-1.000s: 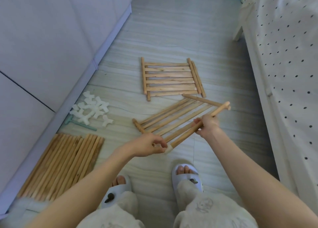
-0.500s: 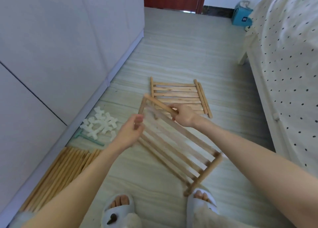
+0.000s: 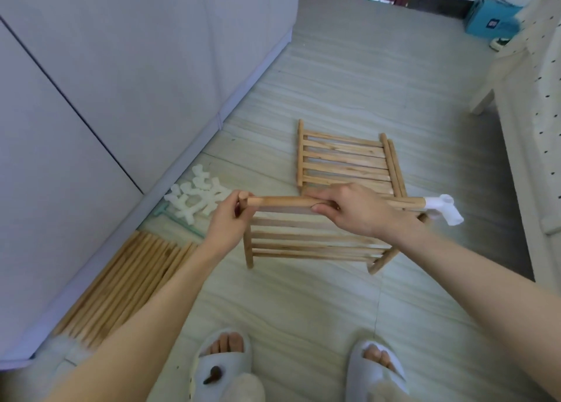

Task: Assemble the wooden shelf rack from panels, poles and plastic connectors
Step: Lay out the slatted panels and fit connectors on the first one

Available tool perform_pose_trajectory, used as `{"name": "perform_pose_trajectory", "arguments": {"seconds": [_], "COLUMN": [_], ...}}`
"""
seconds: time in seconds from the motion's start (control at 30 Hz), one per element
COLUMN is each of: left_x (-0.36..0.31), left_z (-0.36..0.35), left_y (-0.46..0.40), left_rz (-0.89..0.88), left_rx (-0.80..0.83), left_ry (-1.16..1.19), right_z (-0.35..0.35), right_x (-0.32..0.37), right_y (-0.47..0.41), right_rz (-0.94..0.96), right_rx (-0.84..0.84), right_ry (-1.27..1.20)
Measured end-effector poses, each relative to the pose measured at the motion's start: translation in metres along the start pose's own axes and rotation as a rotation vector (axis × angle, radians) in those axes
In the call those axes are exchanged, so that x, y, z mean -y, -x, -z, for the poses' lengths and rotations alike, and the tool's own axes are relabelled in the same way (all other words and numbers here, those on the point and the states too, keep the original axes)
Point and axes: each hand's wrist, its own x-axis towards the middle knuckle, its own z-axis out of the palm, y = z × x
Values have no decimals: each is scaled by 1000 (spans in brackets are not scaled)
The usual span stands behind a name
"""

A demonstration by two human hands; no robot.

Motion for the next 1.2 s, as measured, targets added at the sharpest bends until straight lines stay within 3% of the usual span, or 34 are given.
{"name": "perform_pose_trajectory", "arguments": {"seconds": [0.47, 0.53, 0.63, 0.73, 0.9, 1.03, 1.2], "left_x": [7, 6, 6, 7, 20, 36, 66], "left_z": [-3, -3, -3, -2, 0, -4, -4], "left_y": [15, 16, 14, 13, 14, 18, 7], "left_rz": [-31, -31, -23, -31, -79, -103, -118], "left_rx": [18, 13, 19, 21, 58, 86, -5], "left_ry": [55, 68, 92, 120, 167, 149, 56], "right_z": [-13, -10, -19, -39, -69, -76, -66], "right_x": [3, 9, 24, 41, 43, 40, 20], "right_y": [16, 21, 32, 37, 21, -6, -47], "right_rz": [-63, -40, 140, 309, 145, 18, -70], "right_rx": [-37, -181, -501, -454, -225, -188, -199], "right_ry": [206, 282, 348, 307, 440, 454, 318]}}
